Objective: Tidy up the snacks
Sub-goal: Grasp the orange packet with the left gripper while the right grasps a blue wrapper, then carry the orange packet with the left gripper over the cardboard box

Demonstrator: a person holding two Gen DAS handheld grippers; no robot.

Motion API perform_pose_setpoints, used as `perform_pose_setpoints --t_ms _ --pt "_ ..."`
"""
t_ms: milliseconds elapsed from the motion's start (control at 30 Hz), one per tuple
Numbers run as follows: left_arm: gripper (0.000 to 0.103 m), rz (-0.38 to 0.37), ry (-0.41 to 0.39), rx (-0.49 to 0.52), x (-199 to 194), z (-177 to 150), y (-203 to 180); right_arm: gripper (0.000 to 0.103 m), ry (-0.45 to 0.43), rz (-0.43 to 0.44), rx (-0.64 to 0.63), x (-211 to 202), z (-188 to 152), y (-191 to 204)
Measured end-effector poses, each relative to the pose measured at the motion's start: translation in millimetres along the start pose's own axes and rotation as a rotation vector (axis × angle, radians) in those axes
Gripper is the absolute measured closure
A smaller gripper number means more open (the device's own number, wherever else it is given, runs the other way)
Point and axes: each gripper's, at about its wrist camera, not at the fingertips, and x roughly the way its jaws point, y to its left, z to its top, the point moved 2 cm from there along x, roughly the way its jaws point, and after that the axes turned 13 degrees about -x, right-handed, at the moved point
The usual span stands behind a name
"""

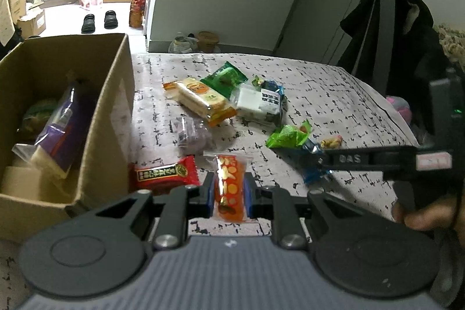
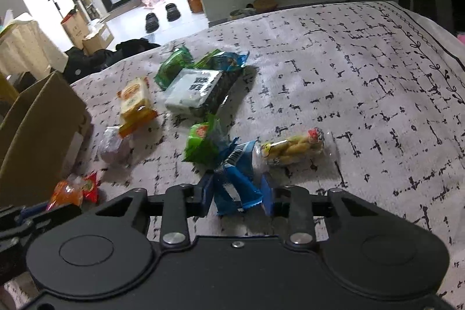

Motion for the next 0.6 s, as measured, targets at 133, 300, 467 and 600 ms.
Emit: perform_pose_setpoints --t_ms 133,300,467,600 --pt "0.084 0.004 -0.019 -0.007 -4 5 2 0.074 -0.012 0.014 0.006 -14 -3 3" --pt "0.085 0.012 -0.057 0.041 -16 14 -3 0.103 -0.017 0.039 0.008 -27 -1 9" --pt "0.085 0.008 -0.089 0.036 -29 25 -1 0.103 -0.042 0.051 -0.009 -36 1 14" --pt "0.085 0.011 -0.112 0.018 -36 34 2 0.103 -0.022 0.042 -0.029 -34 1 18"
